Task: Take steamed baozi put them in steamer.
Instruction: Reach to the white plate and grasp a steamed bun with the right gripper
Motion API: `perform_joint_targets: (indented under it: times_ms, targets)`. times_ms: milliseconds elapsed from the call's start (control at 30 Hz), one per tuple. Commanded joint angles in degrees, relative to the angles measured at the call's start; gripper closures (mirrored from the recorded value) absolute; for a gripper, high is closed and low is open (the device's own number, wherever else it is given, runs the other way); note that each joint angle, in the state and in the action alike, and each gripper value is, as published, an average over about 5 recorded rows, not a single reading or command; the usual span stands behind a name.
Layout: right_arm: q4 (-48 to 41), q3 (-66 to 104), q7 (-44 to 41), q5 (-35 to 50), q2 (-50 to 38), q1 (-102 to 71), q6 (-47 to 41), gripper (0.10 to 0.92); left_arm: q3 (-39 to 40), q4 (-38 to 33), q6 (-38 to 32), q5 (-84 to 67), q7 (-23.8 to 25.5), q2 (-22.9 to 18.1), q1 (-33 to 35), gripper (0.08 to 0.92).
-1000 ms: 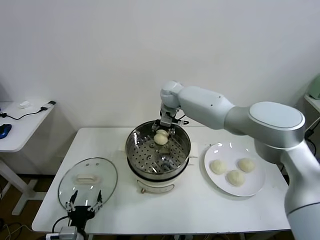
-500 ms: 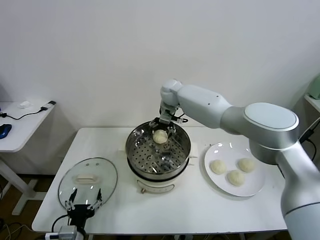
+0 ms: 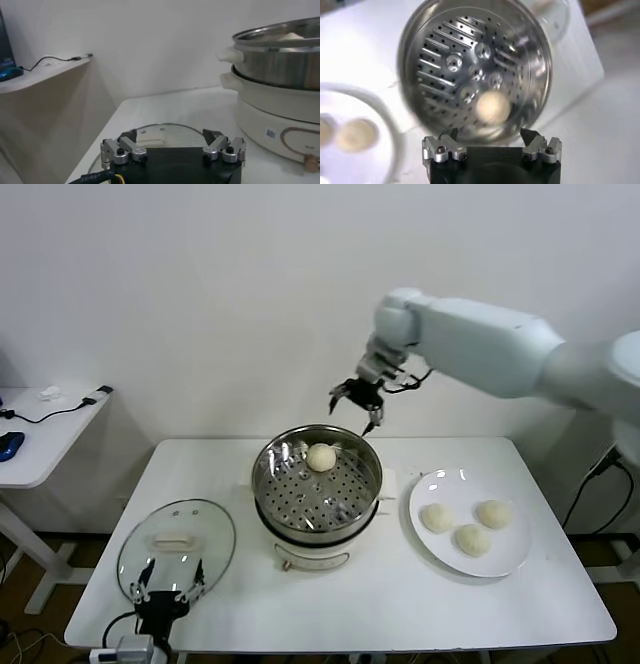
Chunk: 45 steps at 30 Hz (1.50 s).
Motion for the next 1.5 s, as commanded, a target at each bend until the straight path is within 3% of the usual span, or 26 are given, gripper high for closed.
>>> perform_joint_targets:
  times_ms: [33,233,667,1200,1500]
  targets:
    - [12.8,-15.6,2.0,12.7,-19.6,7.1,-21.4,0.203,0.2,0.1,-0.4,0.9,-0.1,-0.1,-0.3,0.177]
    - [17.6,-14.4,6.0,10.1,-23.8,-0.4,-28.4,0.203,-0.1,0.8,-0.7,1.0,-0.2,-0.1,-0.3,0.177]
    - [6.1,3.0,10.9,5.0,-19.3,-24.1,-30.1,0.203,-0.3,1.9,-0.7,1.3,-0.2,-0.7,-0.6,0.177]
    - [-3.2,6.6,12.4,-0.1,-12.1,-30.0,-30.0,0.203,-0.7,3.2,-0.8,1.2,-0.1,-0.7,-1.2,0.177]
    - [-3.8,7.6,13.2,-1.1,-11.4,-31.2,-30.1,0.216,-0.8,3.4,-0.9,1.2,-0.1,-0.5,-1.4,0.177]
